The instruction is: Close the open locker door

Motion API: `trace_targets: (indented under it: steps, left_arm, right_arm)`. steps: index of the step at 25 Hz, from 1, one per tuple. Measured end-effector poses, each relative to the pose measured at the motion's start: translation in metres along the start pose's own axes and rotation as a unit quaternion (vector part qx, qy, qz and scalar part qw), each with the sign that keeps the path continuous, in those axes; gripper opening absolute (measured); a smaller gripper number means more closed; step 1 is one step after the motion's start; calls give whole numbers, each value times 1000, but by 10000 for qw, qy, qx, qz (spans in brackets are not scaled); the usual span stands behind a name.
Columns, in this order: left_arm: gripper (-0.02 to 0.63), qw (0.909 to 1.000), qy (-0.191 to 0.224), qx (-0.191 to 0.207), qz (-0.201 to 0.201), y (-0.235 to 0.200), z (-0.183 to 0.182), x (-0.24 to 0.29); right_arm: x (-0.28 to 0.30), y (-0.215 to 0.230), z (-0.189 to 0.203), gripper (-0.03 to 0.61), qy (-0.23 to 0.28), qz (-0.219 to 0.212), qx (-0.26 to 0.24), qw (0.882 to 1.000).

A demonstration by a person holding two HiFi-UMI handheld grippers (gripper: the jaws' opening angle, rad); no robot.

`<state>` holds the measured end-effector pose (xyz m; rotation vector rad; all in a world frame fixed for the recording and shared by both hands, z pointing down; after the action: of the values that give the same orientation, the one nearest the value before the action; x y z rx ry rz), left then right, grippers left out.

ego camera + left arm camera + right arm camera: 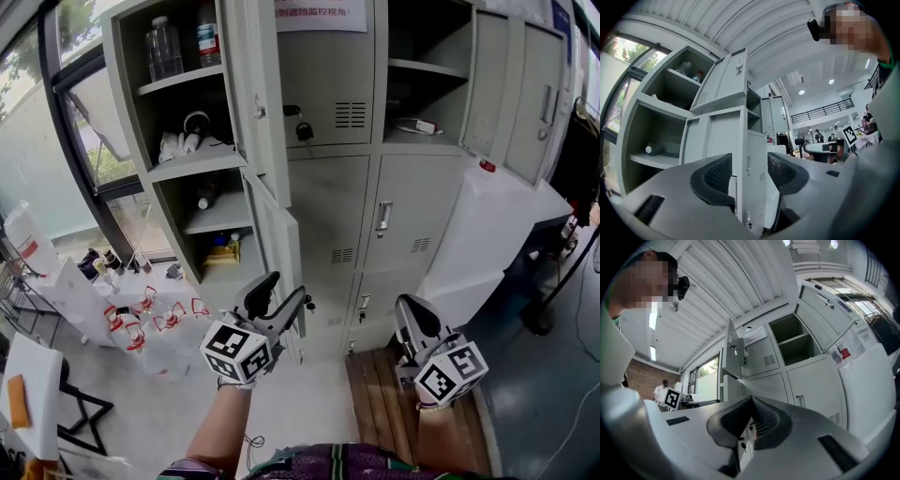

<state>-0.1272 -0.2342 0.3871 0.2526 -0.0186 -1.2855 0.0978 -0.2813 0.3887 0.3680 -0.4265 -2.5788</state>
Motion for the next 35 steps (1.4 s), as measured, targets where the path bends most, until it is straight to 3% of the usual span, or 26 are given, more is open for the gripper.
trace_targets:
  steps: [18, 20, 21, 35]
  left_arm:
    - [238, 9988, -374, 124, -305, -8, 11, 39]
    - [176, 9982, -397, 170, -414, -9, 11, 39]
    - [105, 9978, -411, 199, -484, -10, 11, 38]
    - [97, 9926, -603, 244, -1022, -14, 9, 30]
  right_arm:
    - [8, 22, -4, 6, -67, -43, 14, 10000]
    - [8, 24, -3, 6, -75, -41, 41, 10000]
    - [8, 25, -2, 6, -87, -41, 51, 9999]
    - [15, 37, 3, 6, -312, -343, 169, 9988]
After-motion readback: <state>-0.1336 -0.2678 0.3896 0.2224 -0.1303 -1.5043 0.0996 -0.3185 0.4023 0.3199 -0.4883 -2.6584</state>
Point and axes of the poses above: the fingertips, and each gripper's own axes: x forward along the fingers, y to its right, z out of its underside, the point moved 3 cm from there along -x, backward along the fingers, and after that the axes turned 13 degrees about x, right-handed, at the moved point
